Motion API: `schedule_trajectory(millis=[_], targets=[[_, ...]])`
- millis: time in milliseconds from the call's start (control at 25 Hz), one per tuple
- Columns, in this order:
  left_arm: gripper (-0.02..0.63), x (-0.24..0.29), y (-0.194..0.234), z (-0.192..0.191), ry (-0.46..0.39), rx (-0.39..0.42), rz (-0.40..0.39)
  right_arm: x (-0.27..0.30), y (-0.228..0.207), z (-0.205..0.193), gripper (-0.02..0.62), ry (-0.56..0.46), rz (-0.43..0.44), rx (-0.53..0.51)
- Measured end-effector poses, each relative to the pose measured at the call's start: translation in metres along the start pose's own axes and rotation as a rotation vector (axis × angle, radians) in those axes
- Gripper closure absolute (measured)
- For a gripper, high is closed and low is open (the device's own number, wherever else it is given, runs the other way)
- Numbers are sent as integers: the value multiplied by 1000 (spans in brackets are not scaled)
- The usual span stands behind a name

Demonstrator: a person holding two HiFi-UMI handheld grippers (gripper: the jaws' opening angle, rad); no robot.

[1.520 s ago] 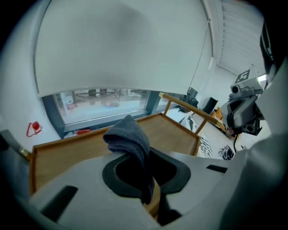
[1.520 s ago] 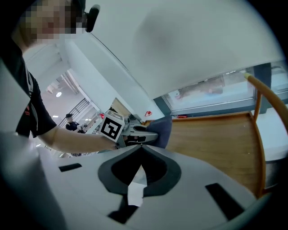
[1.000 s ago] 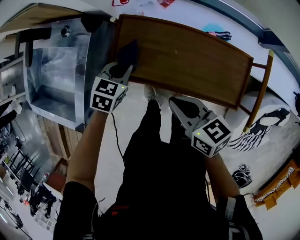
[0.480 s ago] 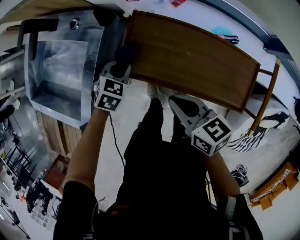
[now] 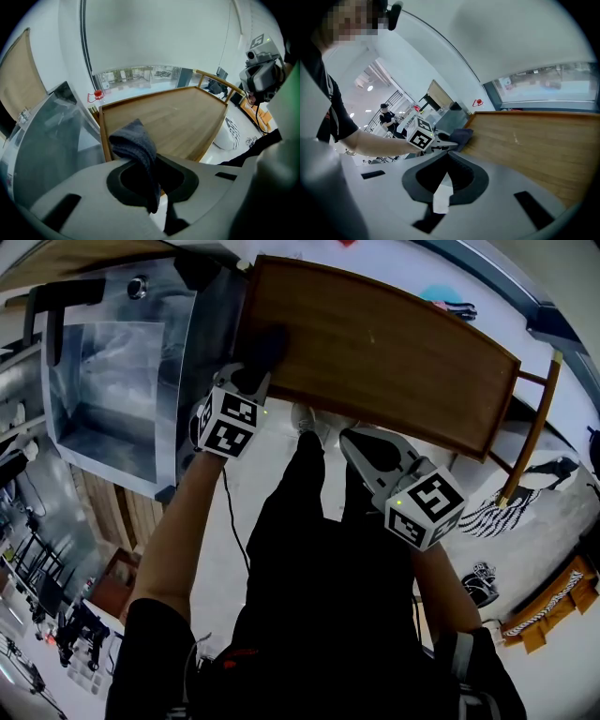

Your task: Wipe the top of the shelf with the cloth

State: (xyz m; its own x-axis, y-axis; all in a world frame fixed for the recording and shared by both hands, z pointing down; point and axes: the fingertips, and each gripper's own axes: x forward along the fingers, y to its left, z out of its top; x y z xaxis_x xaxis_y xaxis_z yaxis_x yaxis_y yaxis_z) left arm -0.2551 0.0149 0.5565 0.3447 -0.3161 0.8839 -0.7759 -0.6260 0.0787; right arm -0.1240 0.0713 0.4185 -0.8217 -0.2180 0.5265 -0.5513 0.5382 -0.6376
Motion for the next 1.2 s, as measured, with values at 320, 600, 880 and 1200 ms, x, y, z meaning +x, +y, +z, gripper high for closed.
schedule_trajectory(millis=[320,600,880,1200], targets=[[552,17,-18,-1,29,-5,-34,-13,-10,-6,591,-2,-13,13],[552,26,-32,5,38,-5,-51,-22,-15,-9,591,-12,-14,22],[552,35,-49,11,52,11,-70,-36,-24,-13,591,-27,-24,35],[552,44,-66,20,59,32,-95,-49,-33,-16,591,-50,-38,53]])
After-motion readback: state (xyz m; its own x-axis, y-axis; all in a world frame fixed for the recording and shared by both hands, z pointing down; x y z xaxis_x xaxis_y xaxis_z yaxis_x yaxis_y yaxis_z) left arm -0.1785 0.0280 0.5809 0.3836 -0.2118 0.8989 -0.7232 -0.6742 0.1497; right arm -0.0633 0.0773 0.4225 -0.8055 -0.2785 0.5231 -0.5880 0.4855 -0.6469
